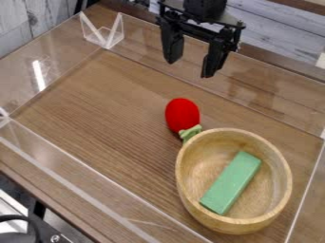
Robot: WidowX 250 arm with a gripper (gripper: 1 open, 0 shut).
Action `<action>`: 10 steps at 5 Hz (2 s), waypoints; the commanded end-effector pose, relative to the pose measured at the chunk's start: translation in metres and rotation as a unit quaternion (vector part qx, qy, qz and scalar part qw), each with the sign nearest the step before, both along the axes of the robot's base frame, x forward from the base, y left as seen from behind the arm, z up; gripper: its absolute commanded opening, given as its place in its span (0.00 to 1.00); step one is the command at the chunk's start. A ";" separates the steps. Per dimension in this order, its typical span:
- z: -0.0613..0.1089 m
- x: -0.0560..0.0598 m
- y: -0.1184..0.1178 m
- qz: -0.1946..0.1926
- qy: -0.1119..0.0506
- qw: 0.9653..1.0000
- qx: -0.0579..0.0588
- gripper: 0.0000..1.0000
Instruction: Move the red object to the left side of the table
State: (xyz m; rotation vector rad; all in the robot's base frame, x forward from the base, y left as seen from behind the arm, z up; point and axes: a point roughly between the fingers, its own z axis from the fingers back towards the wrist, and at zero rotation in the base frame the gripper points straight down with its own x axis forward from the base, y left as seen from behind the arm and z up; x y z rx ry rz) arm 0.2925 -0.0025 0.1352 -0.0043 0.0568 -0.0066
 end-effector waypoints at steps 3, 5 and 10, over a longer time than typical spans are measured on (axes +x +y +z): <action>-0.046 0.004 0.020 -0.032 0.029 0.999 -0.001 1.00; -0.066 -0.003 0.021 -0.018 0.043 0.999 -0.006 1.00; -0.065 -0.002 0.022 -0.004 0.037 0.999 -0.001 1.00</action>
